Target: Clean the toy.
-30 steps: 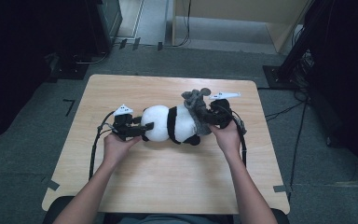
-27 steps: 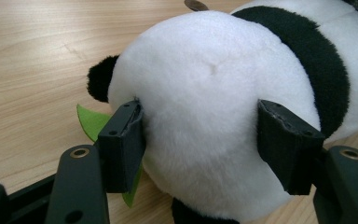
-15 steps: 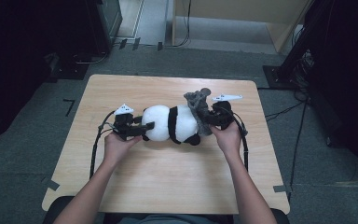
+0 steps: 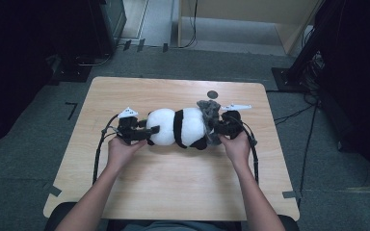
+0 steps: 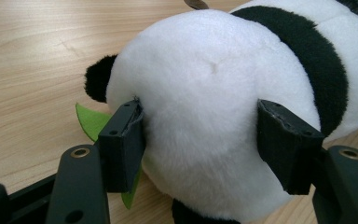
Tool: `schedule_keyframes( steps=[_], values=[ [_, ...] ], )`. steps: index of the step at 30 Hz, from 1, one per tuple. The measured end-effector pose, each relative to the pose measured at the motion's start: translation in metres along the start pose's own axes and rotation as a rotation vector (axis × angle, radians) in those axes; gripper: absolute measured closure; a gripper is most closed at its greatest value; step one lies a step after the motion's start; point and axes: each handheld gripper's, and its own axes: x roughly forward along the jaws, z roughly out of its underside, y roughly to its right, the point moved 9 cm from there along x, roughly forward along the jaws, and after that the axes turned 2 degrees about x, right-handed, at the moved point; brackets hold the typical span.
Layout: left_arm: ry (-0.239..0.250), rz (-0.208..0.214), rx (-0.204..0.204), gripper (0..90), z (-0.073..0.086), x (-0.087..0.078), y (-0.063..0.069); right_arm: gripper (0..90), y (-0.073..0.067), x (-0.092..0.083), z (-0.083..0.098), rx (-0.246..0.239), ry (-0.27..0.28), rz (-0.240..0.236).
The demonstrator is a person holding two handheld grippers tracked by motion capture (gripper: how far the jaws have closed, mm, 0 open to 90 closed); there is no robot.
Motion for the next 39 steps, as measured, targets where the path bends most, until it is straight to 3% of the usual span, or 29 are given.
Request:
schedule_keyframes(
  steps=[10, 16, 22, 27, 31, 35, 39],
  values=[
    [0.0, 0.005, 0.0, 35.7, 0.0, 0.0, -0.001, 77.5, 0.009, 0.018, 0.022, 0.044, -0.074, 0.001],
    [-0.002, 0.008, 0.003, 35.7, 0.001, -0.001, -0.001, 77.4, 0.009, 0.03, 0.034, 0.04, -0.126, 0.005],
    [-0.005, 0.009, 0.002, 36.8, 0.0, -0.002, 0.0, 77.5, 0.016, 0.026, 0.036, 0.024, -0.151, 0.032],
    [-0.006, 0.009, 0.001, 37.9, 0.0, -0.002, 0.0, 77.8, 0.02, 0.008, 0.026, 0.031, -0.108, 0.044],
    [-0.006, 0.008, -0.005, 40.7, 0.0, -0.003, 0.002, 77.9, 0.016, -0.013, 0.006, 0.02, -0.039, 0.031],
    [-0.007, 0.004, -0.003, 42.0, -0.001, -0.003, 0.003, 78.0, 0.0, -0.036, -0.02, 0.011, 0.05, -0.016],
    [-0.008, 0.004, -0.01, 44.0, -0.001, -0.004, 0.005, 78.1, -0.027, -0.046, -0.04, -0.04, 0.075, -0.057]
  ],
)
